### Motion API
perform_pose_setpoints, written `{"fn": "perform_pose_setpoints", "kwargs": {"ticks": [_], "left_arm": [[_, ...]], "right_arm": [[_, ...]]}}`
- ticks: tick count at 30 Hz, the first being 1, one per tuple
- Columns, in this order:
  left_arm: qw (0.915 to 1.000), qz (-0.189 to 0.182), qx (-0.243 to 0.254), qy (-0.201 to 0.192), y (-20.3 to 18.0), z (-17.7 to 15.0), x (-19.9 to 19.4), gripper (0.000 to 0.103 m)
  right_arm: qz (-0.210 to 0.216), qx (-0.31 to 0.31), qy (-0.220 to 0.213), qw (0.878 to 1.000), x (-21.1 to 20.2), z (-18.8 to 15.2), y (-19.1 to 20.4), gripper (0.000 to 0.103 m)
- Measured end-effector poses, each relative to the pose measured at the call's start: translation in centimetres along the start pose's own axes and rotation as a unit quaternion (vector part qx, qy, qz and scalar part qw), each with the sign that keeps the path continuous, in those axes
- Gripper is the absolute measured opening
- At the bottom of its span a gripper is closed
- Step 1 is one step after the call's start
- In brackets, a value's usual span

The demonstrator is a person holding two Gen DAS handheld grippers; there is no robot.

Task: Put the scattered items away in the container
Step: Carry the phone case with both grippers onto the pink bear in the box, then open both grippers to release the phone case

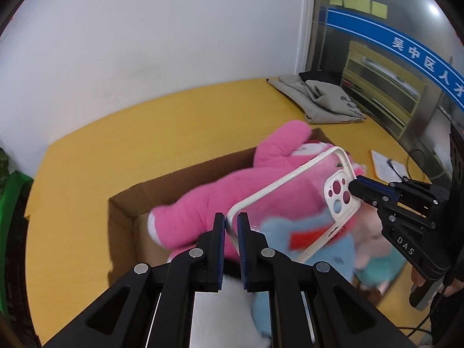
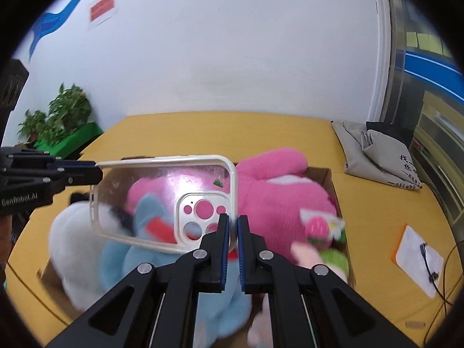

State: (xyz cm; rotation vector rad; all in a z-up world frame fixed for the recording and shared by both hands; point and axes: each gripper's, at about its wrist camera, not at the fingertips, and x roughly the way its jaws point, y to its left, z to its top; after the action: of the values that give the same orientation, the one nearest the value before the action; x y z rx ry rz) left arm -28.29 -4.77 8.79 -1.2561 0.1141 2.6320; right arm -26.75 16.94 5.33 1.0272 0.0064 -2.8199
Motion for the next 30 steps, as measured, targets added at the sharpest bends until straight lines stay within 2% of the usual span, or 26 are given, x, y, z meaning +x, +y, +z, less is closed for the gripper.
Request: {"fn": "perform_pose_setpoints", "kwargs": {"ticks": [4,7,9,10,11,12,14,17,20,25,30], "left_arm": [[0.9993,-0.017,-0.027,0.021,1.2,1.1,5.4,0.009],[0.9983,-0.028,-0.044,0.026,1.8,0.8,6.7,0.01],[0.9979,-0.027,-0.056,0.017,2.0,0.4,6.0,0.022],[0.9978,-0.018,-0.063,0.009,2.1,0.2,5.2,0.037],[0.9977,-0.005,-0.068,-0.002,2.3,-0.1,4.2,0.052],[0.9972,0.01,-0.072,-0.016,2.4,-0.5,2.8,0.059],[0.9953,0.032,-0.081,-0.044,2.2,-1.9,-0.6,0.08],[0.9925,0.04,-0.085,-0.078,0.9,-5.0,-5.4,0.095],[0.9904,0.05,-0.075,-0.105,-1.6,-8.6,-9.5,0.103],[0.9847,0.078,-0.074,-0.137,-5.9,-13.4,-13.9,0.103],[0.981,0.083,-0.108,-0.138,-8.0,-17.8,-14.8,0.103]], "right_arm": [[-0.007,0.018,0.042,0.999,4.5,0.8,-1.4,0.005],[-0.013,0.009,0.067,0.998,6.2,-0.6,-1.2,0.006],[-0.015,0.005,0.059,0.998,5.9,-1.1,-1.1,0.01],[-0.02,0.006,0.053,0.998,5.4,-1.3,-1.2,0.015],[-0.026,0.009,0.047,0.999,4.7,-1.4,-1.3,0.034],[-0.027,0.013,0.036,0.999,3.7,-1.5,-1.5,0.061],[-0.018,0.021,0.009,1.0,1.1,-1.8,-1.7,0.08],[-0.011,0.01,-0.017,1.0,-3.2,-3.1,-1.1,0.08],[-0.015,0.0,-0.019,1.0,-6.8,-5.7,0.3,0.08],[-0.029,-0.014,-0.025,0.999,-10.8,-9.3,2.8,0.08],[-0.039,-0.011,-0.02,0.999,-13.0,-12.4,3.3,0.08]]}}
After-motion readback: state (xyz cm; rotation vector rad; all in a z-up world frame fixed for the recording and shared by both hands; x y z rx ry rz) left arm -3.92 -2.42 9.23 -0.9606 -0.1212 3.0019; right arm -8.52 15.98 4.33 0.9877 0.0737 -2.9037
